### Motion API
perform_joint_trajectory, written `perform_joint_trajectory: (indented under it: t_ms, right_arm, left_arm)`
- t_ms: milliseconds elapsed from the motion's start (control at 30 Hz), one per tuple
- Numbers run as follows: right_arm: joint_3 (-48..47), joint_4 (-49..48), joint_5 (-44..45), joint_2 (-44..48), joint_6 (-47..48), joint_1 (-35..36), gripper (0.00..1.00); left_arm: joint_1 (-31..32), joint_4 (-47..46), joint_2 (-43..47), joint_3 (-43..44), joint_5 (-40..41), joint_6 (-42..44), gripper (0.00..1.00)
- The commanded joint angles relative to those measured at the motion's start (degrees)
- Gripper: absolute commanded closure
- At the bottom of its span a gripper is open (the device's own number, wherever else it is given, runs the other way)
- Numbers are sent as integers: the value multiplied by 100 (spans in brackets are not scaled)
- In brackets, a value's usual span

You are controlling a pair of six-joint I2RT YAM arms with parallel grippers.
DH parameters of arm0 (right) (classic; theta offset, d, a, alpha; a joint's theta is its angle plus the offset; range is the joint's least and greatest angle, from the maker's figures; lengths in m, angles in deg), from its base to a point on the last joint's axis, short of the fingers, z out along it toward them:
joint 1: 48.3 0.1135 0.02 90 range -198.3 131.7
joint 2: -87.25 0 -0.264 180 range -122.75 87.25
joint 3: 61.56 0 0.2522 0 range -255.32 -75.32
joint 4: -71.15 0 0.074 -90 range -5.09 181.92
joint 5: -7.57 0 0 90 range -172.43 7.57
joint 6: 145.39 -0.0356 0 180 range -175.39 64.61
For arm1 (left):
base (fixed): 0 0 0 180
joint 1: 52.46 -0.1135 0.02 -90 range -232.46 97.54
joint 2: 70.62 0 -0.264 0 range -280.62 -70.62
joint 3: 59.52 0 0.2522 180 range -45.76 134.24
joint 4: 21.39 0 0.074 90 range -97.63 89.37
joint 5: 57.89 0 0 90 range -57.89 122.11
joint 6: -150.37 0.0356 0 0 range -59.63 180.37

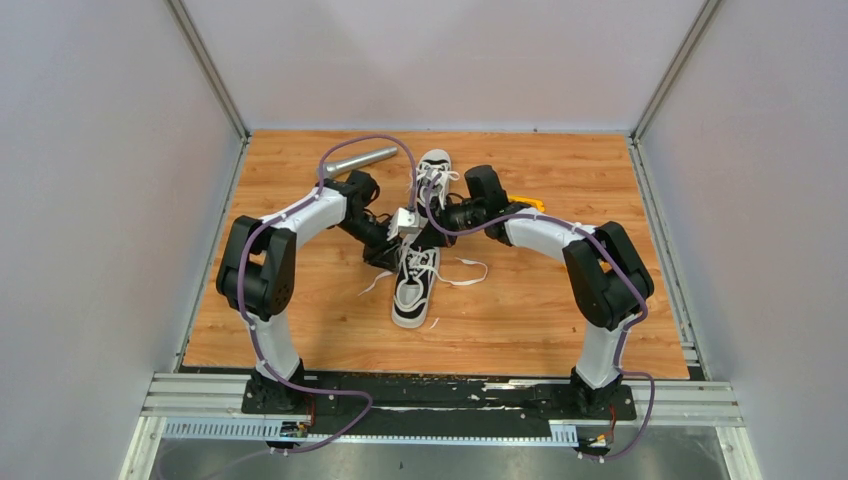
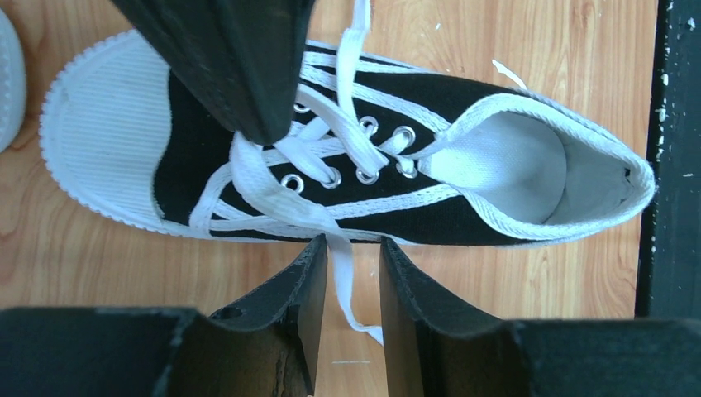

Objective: Tie the shoes
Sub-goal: Wrap the shoelace around the shoelace.

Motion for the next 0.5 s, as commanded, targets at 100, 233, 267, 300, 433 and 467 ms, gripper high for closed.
perform_joint_trajectory:
  t_ms: [100,233,267,300,433,467]
  right_arm:
    - [-88,-373,-159,-77,-120,-42,98]
    - [-59,-376,-151,-60,-80,-44,98]
    - [-47,-369,-155,-46,-54,-40,98]
    - [-30,-348,-159,-24,-9,-39,97]
    - [58,-36,-323,170,559,-50,93]
    - [75,124,-393,249,893,-57,91]
  left_arm:
    - [87,162,-7,47,-15,-30,76]
    - [89,-187,84,-14,103,-451,95]
    - [89,-335,112,-54,136,-624,99]
    - [89,-445,188,-69,216,-688,100]
    - [31,-641,517,-176,540,-1036,100]
    - [-33,-614,575,-165,579,-1089,100]
